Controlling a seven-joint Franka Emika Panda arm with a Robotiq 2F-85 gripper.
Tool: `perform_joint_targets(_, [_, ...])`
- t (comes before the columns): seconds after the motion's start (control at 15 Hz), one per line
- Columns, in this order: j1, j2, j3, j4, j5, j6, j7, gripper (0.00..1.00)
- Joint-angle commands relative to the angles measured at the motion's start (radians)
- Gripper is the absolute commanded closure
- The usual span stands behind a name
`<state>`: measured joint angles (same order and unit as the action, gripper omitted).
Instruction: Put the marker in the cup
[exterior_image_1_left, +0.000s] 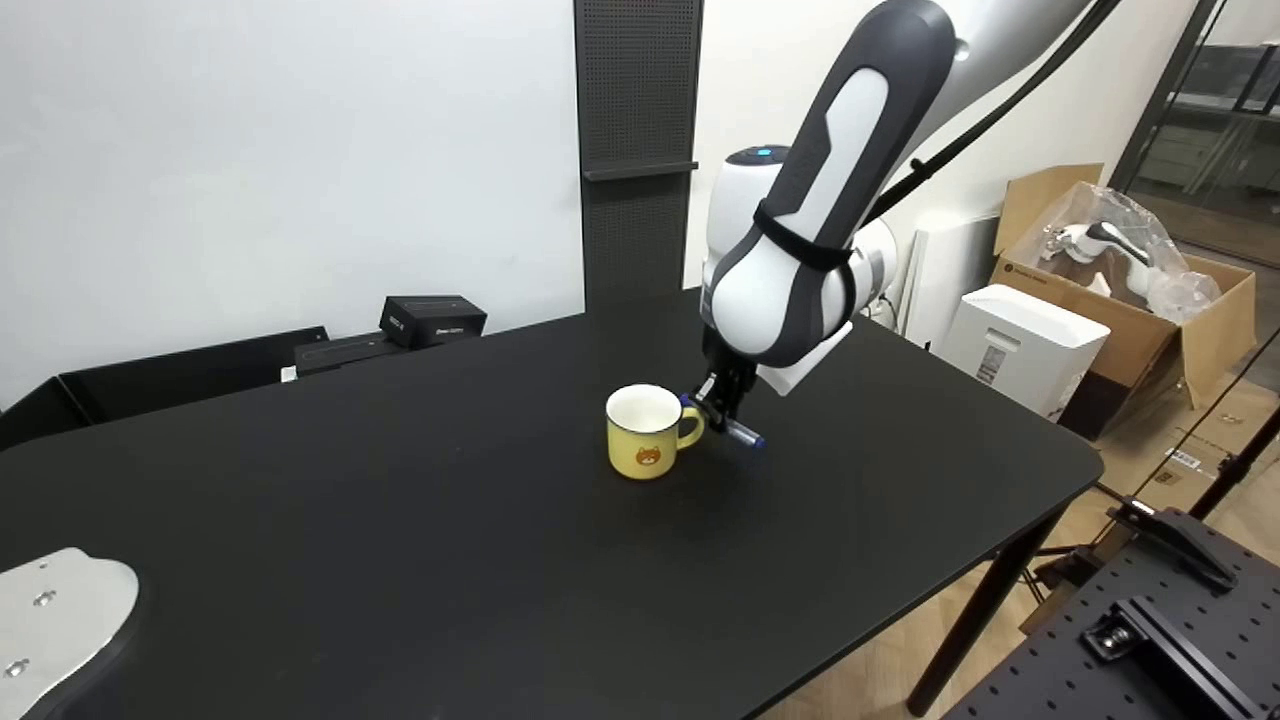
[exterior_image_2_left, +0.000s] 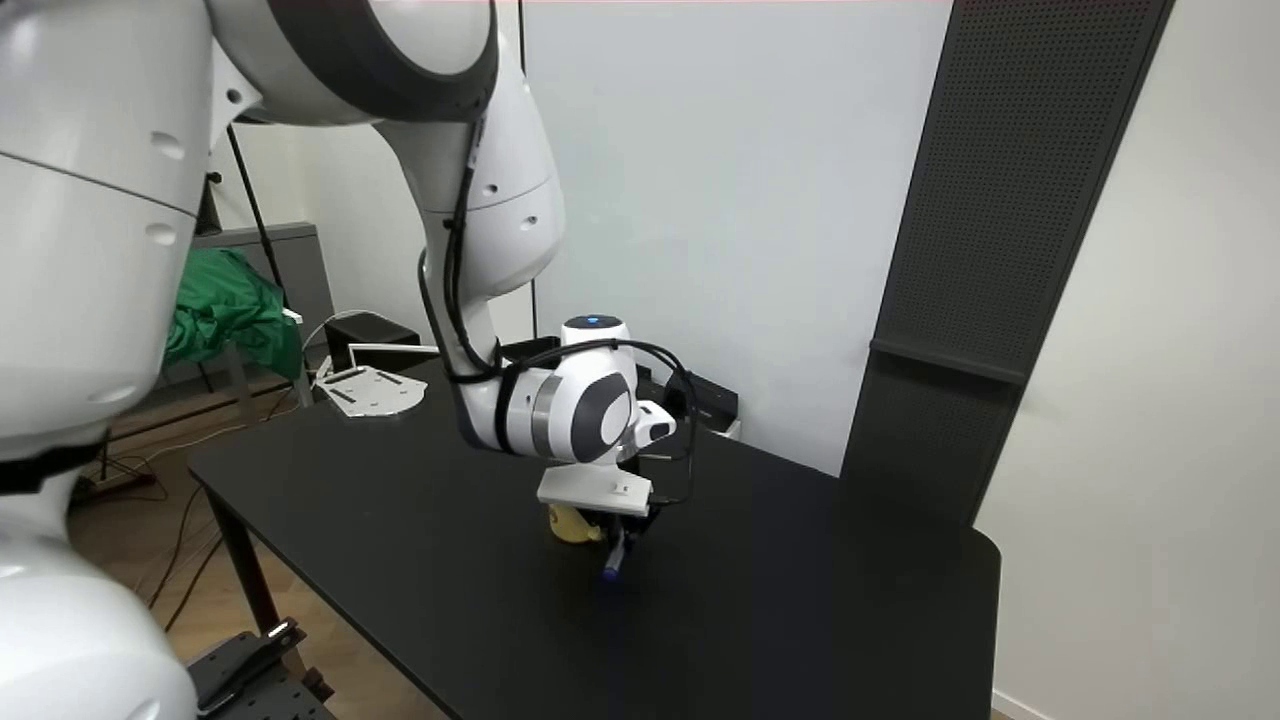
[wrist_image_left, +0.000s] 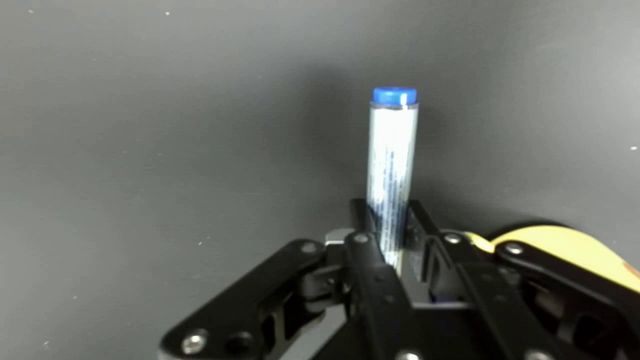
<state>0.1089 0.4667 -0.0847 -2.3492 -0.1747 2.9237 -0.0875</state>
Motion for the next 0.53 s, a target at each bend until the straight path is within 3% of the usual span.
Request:
perform_joint_targets(0.0, [0.027,-0.147,-0.033,-0.041,-0.021,-0.113,0.062,0.95])
perform_joint_targets(0.47, [-0.014,-0.301,0.077,0.064,0.079,-0.667,0.035,0.95])
